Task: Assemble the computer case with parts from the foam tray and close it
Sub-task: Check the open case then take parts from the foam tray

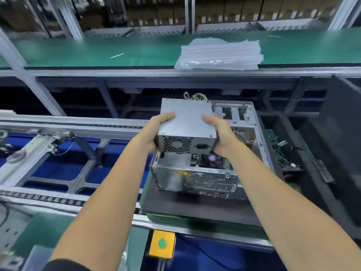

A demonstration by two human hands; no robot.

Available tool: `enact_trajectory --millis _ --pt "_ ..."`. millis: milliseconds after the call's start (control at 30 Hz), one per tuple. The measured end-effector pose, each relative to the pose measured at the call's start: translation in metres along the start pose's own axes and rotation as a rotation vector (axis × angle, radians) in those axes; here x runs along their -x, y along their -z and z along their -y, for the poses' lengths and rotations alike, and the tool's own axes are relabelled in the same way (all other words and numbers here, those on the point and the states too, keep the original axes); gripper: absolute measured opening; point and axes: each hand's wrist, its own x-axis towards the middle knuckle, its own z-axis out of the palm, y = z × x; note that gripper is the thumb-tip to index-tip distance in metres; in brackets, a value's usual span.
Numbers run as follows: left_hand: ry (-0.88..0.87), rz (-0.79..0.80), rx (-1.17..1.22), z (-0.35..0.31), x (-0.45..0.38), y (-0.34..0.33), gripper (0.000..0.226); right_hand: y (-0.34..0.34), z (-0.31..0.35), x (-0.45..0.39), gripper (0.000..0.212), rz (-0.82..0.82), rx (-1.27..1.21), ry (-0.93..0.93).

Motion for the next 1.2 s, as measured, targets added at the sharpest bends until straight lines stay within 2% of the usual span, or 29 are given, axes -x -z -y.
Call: enact_trajectory --millis 67,167,200,267,400,500,567,667,733,800,900,967,1033,1100,1200 --pt "-0.038 -0.08 -0.067 -0.008 0.0 0.003 0.042 0.003 -0.003 -0.011 0.033 0.033 0.157 -0.045" --pt "-0.122 -0.367 -0.395 -0.014 -0.004 -0.004 0.088 -0.005 -0.004 -0.03 0.033 -0.141 0.514 -0.051" --pt "-0.143 -0.452 -0.557 -0.013 -0.004 -0.01 0.096 -0.01 -0.005 -0.036 0.037 -0.191 0.529 -0.047" --pt "-0.155 -0.504 -0.808 -0.007 -0.003 -0.023 0.102 -0.021 -0.007 -0.046 0.048 -0.203 0.497 -0.044" --pt "-0.284 -0.574 -1.203 0.013 -0.006 -0.046 0.095 -0.03 -0.018 -0.059 0.053 -0.143 0.405 -0.15" --pt "-0.248 -0.564 -1.425 0.023 -0.01 -0.053 0.105 -0.025 -0.027 -0.067 0.074 -0.028 0.277 -0.176" --pt "-0.233 -0.54 -1.55 0.03 -0.012 -0.056 0.096 -0.023 -0.031 -0.068 0.078 0.029 0.239 -0.199" --pt "-0.239 -0.547 -1.614 0.041 -0.013 -0.061 0.084 -0.024 -0.036 -0.067 0.053 0.05 0.313 -0.193" --pt "-0.241 -0.573 -1.627 0.045 -0.015 -0.064 0.073 -0.022 -0.043 -0.073 0.043 0.022 0.331 -0.158" --pt "-0.262 -0.597 -1.669 0.047 -0.016 -0.064 0.056 -0.022 -0.047 -0.075 0.042 0.001 0.342 -0.15" --pt "-0.284 -0.595 -1.894 0.052 -0.017 -0.058 0.044 -0.029 -0.049 -0.078 0.043 -0.077 0.486 -0.143" --pt "-0.365 -0.605 -2.034 0.048 -0.023 -0.053 0.04 -0.034 -0.048 -0.08 0.037 -0.153 0.663 -0.093" --pt "-0.449 -0.521 -1.997 0.038 -0.03 -0.047 0.035 -0.036 -0.046 -0.08 0.026 -0.19 0.797 -0.021" --pt "-0.481 -0.402 -1.908 0.03 -0.038 -0.04 0.032 -0.035 -0.047 -0.079 0.033 -0.169 0.829 0.03" --pt "-0.475 -0.231 -1.913 0.033 -0.045 -0.03 0.03 -0.032 -0.046 -0.078 0.036 -0.116 0.887 0.062"
